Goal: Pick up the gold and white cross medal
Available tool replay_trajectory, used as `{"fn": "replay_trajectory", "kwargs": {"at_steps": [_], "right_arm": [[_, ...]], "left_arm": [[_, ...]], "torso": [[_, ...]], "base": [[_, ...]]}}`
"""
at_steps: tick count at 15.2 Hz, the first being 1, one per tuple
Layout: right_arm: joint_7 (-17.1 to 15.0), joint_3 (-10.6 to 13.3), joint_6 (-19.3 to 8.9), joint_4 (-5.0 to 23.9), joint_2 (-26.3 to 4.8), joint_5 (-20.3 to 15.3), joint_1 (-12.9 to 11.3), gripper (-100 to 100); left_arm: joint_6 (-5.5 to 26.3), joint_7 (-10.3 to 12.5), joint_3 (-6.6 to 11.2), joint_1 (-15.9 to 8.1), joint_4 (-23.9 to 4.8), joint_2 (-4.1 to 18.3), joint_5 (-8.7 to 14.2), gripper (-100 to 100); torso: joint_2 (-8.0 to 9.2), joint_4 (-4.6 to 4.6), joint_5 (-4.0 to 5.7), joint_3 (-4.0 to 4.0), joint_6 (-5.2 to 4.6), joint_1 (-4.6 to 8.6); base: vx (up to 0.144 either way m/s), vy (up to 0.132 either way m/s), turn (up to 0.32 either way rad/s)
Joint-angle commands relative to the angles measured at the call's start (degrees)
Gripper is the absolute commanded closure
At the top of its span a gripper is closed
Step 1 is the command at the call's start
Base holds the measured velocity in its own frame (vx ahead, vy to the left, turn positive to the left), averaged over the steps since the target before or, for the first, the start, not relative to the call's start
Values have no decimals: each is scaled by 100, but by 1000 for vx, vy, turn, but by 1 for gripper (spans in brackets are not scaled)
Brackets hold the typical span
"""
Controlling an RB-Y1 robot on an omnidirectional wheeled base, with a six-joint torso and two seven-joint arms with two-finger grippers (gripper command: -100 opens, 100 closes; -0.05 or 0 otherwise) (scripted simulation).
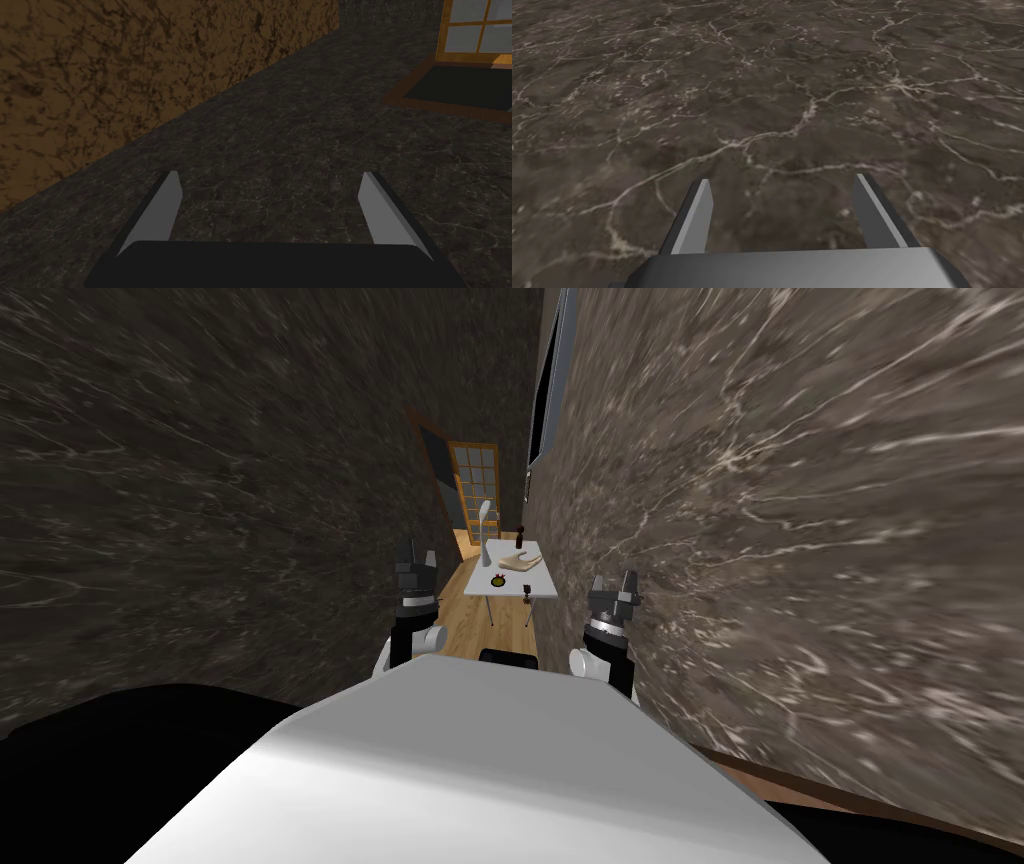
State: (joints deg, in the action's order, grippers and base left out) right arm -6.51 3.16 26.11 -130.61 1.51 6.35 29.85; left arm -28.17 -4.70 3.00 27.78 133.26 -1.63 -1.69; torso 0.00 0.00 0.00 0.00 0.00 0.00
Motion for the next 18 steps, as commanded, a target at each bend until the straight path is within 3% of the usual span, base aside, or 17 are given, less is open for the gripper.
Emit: {"fn": "replay_trajectory", "kwargs": {"at_steps": [1, 6, 7, 8, 18], "right_arm": [[3, 12, -22, 14, -252, -28, -12, -100], [9, 39, -77, 52, -641, -95, -43, -100], [14, 59, -117, 80, -847, -142, -64, -100], [14, 59, -117, 80, -851, -142, -64, -100], [40, 229, -417, 333, -1991, -499, -211, -100]], "left_arm": [[0, 0, 0, 0, 0, 0, 0, 0], [0, 0, 0, 0, 0, 0, 0, 0], [0, 0, 0, 0, 0, 0, 0, 0], [0, 0, 0, 0, 0, 0, 0, 0], [0, 0, 0, 0, 0, -1, 0, 0]], "torso": [[0, 0, 0, 0, 0, 0], [2, 0, -1, -1, 0, -5], [3, -1, -1, -2, 0, -6], [3, -1, -2, -2, 0, -8], [-2, 0, -4, 1, 1, -21]], "base": [[-1, 6, -2], [-5, 15, -4], [-8, 26, -5], [-7, 27, -6], [1, 44, -6]]}}
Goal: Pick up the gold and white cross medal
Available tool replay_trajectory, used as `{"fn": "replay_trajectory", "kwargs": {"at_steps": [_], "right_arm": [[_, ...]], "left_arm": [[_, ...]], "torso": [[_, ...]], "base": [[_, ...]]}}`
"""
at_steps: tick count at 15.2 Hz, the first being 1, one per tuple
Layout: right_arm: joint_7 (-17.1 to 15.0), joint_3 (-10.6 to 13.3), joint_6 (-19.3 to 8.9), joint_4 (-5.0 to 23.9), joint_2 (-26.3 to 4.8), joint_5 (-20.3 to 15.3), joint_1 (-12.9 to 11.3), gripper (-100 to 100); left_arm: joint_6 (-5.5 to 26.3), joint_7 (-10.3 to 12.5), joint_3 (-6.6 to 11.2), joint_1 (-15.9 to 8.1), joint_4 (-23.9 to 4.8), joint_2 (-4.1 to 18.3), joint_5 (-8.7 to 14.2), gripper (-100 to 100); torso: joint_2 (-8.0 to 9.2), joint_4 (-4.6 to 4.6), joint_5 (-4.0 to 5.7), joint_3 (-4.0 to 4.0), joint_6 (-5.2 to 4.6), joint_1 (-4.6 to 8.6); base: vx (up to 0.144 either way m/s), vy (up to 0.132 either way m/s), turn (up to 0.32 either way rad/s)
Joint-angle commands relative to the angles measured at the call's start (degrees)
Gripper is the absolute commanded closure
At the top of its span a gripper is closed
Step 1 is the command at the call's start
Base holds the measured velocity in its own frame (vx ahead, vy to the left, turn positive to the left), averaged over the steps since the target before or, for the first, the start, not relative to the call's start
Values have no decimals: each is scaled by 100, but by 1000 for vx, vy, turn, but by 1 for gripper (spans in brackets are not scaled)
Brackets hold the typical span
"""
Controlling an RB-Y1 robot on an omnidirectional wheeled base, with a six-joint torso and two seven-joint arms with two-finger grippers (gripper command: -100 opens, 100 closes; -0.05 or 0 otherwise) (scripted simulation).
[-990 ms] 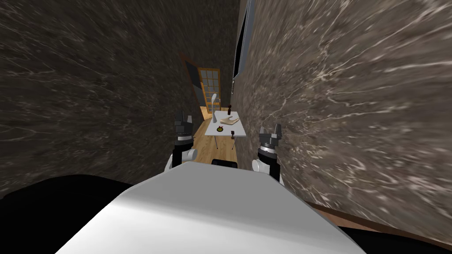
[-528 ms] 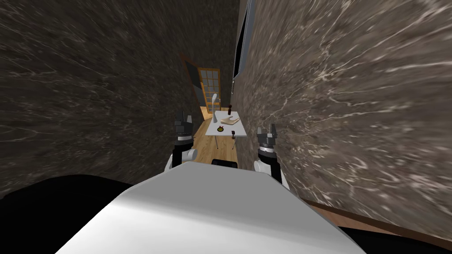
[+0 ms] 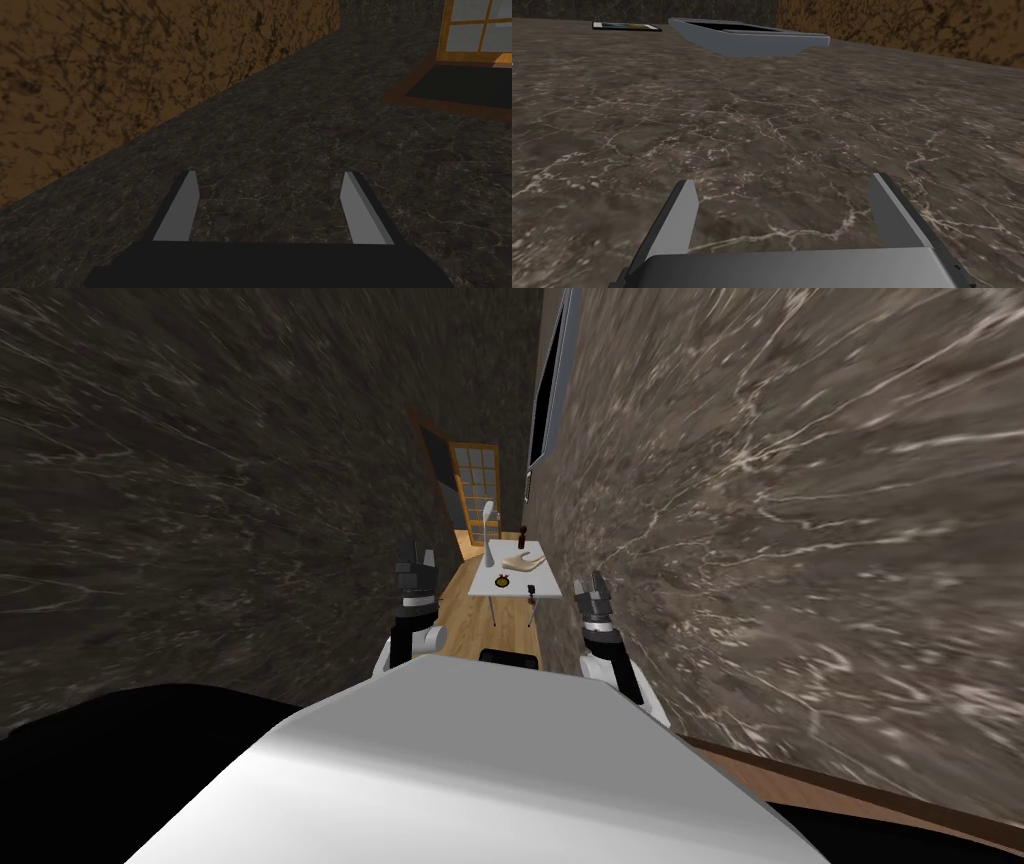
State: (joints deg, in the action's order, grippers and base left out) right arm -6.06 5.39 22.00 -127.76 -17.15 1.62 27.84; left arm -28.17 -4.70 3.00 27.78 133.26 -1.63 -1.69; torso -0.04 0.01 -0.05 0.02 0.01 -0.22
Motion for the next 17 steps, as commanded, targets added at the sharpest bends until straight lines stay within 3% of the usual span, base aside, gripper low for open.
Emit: {"fn": "replay_trajectory", "kwargs": {"at_steps": [1, 10, 17], "right_arm": [[0, 55, -85, 121, -286, -118, -44, -100], [19, 298, -448, 477, -1336, -537, -189, -100], [35, 599, -869, 923, -2218, -1015, -339, -100]], "left_arm": [[0, 0, 0, 0, 0, 0, 0, 0], [0, 0, 0, 0, 0, 0, 0, 0], [0, 0, 0, 0, 0, 0, 0, 0]], "torso": [[0, 0, 0, 0, 0, 0], [-8, 2, -3, 5, 1, -14], [-14, 3, -6, 8, 0, -24]], "base": [[11, 62, -3], [19, 78, -2], [36, 102, 2]]}}
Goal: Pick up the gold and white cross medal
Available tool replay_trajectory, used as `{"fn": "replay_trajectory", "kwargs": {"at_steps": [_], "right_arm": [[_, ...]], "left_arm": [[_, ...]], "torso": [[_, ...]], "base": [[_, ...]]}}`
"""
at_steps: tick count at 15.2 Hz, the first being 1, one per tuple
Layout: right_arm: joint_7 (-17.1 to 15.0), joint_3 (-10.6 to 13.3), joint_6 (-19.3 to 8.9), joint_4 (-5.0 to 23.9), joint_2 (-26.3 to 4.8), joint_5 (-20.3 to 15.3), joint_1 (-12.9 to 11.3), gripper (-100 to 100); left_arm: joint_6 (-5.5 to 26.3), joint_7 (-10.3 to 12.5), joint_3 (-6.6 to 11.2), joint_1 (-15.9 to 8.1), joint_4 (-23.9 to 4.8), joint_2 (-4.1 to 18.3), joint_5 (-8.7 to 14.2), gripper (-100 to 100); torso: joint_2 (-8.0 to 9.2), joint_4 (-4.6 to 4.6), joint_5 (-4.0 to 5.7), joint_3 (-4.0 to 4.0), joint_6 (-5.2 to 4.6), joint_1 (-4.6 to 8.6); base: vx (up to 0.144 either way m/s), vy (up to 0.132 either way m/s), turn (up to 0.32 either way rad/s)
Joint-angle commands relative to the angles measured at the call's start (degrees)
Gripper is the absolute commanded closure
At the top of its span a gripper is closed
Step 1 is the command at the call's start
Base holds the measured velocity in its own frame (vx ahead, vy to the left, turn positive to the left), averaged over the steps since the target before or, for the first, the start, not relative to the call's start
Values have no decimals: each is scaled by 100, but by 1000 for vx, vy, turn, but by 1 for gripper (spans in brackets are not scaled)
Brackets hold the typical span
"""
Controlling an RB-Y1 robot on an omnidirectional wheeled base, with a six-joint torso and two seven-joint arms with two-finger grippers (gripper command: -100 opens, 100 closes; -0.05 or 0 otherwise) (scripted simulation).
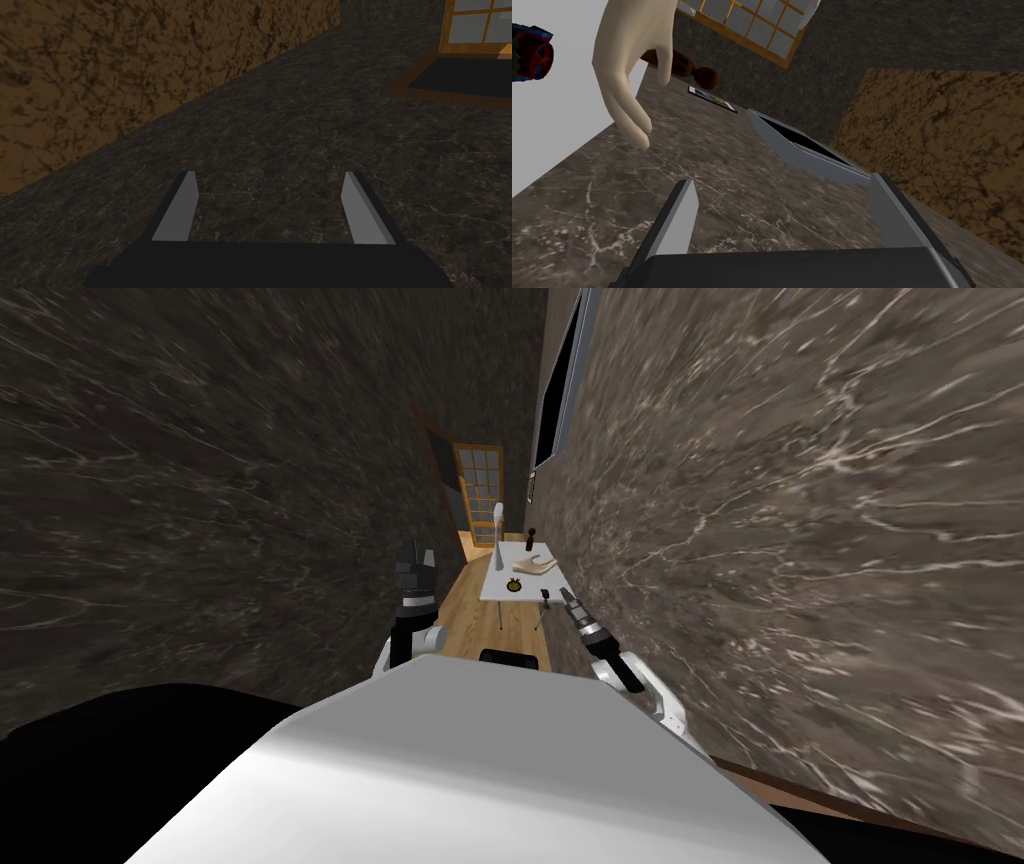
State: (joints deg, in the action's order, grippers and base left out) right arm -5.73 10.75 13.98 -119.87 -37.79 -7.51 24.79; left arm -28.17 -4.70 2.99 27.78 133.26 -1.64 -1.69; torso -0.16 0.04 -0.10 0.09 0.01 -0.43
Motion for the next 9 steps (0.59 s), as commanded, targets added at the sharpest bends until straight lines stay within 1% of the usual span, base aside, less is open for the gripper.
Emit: {"fn": "replay_trajectory", "kwargs": {"at_steps": [1, 2, 3, 4, 5, 6, 7, 8, 9], "right_arm": [[2, 63, -68, 134, -230, -101, -34, -100], [6, 144, -179, 256, -413, -226, -71, -100], [6, 144, -179, 256, -459, -226, -71, -100], [9, 225, -291, 380, -652, -352, -108, -100], [9, 225, -291, 380, -682, -352, -108, -100], [12, 307, -403, 505, -870, -478, -145, -100], [12, 307, -403, 505, -899, -478, -145, -100], [15, 387, -516, 632, -1095, -603, -181, -100], [15, 387, -516, 632, -1111, -603, -181, -100]], "left_arm": [[0, 0, 0, 0, 0, 0, 0, 0], [0, 0, 0, 0, 0, 0, 0, 0], [0, 0, 0, 0, 0, 0, 0, 0], [0, 0, 0, 0, 0, 0, 0, 0], [0, 0, 0, 0, 0, 0, 0, 0], [0, 0, 0, 0, 0, 0, 0, 0], [0, 0, 0, 0, 0, 0, 0, 0], [0, 0, 0, 0, 0, 0, 0, 0], [0, 0, 0, 0, 0, 0, 0, 0]], "torso": [[0, 0, 0, 0, 0, 0], [0, 0, 0, 0, 0, 2], [-2, 0, 1, 1, 1, 1], [-5, 1, 1, 3, 0, 1], [-6, 1, 0, 4, 0, -3], [-6, 1, 0, 3, 0, -3], [-8, 2, -1, 4, 0, -6], [-8, 2, -1, 4, 1, -3], [-8, 2, 0, 5, 0, -3]], "base": [[34, 93, 1], [41, 102, 2], [49, 99, 1], [53, 115, 9], [46, 111, -3], [55, 120, 3], [48, 104, -3], [51, 107, 8], [54, 110, 2]]}}
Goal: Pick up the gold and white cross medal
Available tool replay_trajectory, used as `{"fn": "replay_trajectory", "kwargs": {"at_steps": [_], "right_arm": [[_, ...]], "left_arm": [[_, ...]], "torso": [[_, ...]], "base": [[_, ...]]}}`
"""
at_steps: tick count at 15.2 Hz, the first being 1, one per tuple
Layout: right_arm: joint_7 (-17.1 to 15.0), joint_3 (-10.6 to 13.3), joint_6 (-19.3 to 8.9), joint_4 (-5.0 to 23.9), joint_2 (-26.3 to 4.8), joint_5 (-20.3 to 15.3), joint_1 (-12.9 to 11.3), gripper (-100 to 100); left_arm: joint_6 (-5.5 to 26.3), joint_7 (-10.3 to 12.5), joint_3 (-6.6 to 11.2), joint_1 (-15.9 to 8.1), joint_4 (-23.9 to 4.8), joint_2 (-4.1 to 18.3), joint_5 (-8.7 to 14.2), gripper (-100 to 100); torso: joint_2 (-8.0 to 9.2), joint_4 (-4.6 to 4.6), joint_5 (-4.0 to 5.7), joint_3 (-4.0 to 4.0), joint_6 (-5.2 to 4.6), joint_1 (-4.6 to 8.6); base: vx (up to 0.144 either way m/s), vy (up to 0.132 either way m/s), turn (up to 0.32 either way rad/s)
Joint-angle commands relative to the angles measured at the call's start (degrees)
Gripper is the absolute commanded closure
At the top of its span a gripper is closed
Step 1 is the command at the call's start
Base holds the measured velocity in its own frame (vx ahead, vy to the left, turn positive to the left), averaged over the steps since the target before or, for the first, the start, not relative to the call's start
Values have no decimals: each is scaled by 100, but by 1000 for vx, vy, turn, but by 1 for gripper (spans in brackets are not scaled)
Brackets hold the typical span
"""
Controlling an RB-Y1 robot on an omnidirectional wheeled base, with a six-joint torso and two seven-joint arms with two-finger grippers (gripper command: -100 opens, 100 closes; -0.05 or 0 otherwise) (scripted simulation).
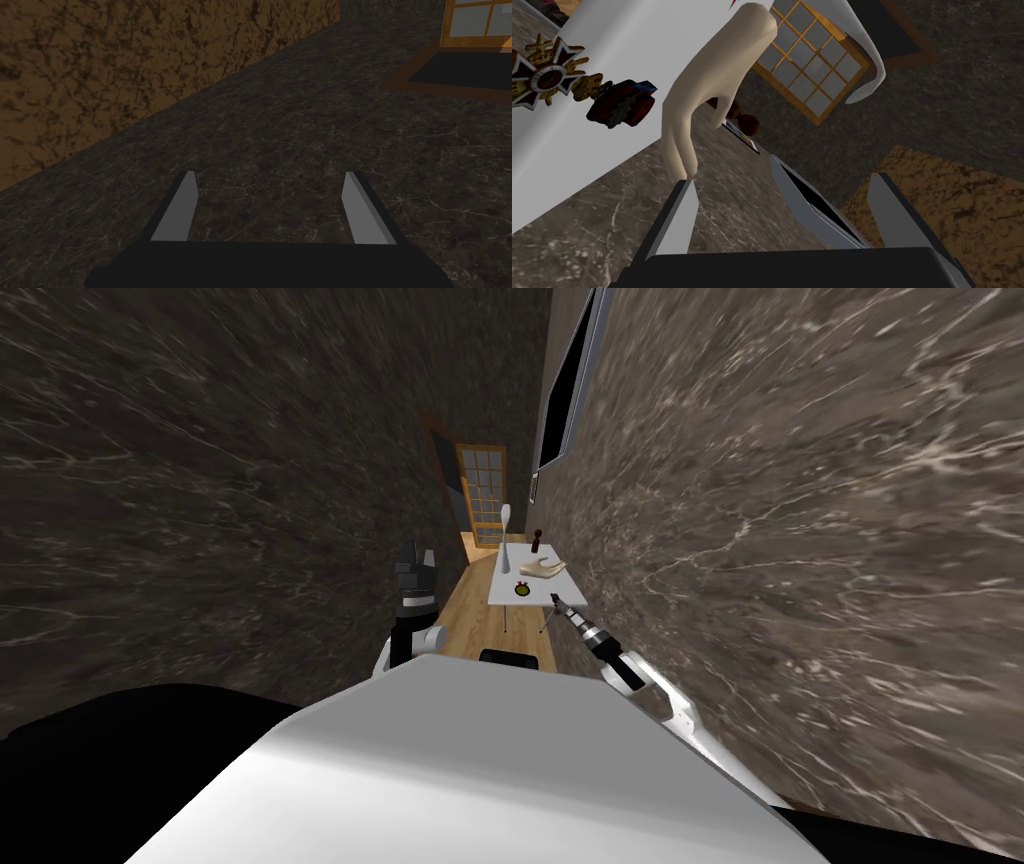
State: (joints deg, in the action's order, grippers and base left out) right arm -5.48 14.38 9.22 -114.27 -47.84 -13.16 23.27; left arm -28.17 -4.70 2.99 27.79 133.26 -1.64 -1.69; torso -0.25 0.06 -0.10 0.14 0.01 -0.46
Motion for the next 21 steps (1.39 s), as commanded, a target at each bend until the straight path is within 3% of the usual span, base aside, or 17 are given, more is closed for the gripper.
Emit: {"fn": "replay_trajectory", "kwargs": {"at_steps": [1, 6, 10, 11, 14, 21], "right_arm": [[-6, 104, -151, 198, -286, -164, -65, -100], [0, 257, -370, 448, -714, -408, -137, -100], [10, 473, -675, 806, -1279, -750, -236, -100], [10, 473, -675, 806, -1279, -750, -236, -100], [19, 671, -942, 1129, -1755, -1051, -315, -100], [28, 897, -1217, 1485, -2347, -1368, -382, -100]], "left_arm": [[0, 0, 0, 0, 0, 0, 0, 0], [0, 0, 0, 0, 0, 0, 0, 0], [0, 0, 0, 0, 0, 0, 0, 0], [0, 0, 0, 0, 0, 0, 0, 0], [0, 0, 0, 0, 0, 0, 0, 0], [0, 0, 0, 0, 0, 0, 0, 0]], "torso": [[0, 0, 0, 0, 0, 0], [2, 0, 1, -1, -1, 5], [-4, 1, -2, 2, -1, -6], [-7, 1, -2, 4, 0, -7], [-5, 1, -1, 3, 0, -1], [4, -1, 0, -2, -1, 5]], "base": [[64, 117, 5], [47, 102, 3], [65, 125, 2], [61, 106, 3], [68, 124, 14], [51, 107, 7]]}}
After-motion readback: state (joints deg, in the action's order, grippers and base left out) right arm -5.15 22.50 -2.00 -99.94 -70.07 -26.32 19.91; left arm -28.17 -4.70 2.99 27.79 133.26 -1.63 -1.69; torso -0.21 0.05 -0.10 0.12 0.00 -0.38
